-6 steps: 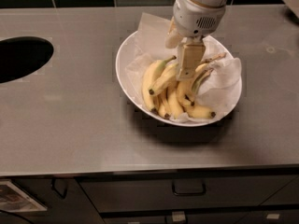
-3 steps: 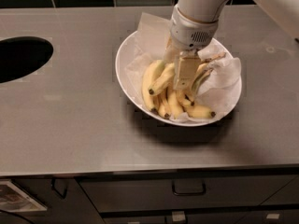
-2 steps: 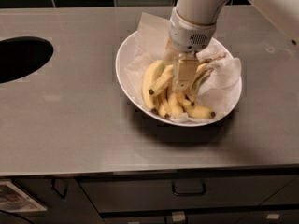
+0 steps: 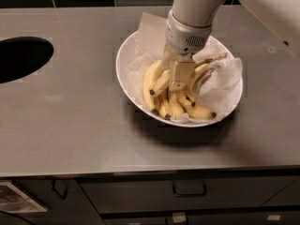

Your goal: Pick banana from white bowl

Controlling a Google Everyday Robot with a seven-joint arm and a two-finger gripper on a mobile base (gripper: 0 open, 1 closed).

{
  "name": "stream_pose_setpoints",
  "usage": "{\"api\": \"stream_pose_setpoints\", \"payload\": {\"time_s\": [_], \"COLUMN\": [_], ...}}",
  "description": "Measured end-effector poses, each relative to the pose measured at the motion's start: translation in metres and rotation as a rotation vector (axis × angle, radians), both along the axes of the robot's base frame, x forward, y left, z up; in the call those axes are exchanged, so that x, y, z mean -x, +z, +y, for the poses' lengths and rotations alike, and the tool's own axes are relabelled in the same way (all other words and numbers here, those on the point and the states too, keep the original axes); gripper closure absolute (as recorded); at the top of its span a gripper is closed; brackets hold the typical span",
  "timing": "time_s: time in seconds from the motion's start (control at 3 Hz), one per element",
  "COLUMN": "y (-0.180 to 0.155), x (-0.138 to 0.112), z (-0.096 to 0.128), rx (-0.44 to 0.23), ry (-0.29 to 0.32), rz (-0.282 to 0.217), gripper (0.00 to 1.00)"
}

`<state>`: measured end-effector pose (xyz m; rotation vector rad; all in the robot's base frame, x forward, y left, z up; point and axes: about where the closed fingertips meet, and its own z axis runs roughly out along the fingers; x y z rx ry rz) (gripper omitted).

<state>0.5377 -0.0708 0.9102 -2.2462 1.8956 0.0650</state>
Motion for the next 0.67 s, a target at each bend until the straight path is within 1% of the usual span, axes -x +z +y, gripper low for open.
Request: {"api": "stream_pose_setpoints", "payload": {"time_s": [0.67], "y": [-0.0048], "x": [-0.0019], "z": [0.0005], "rx": [0.009], "ry": [-0.004], "rz": [0.007], "gripper": [0.46]}}
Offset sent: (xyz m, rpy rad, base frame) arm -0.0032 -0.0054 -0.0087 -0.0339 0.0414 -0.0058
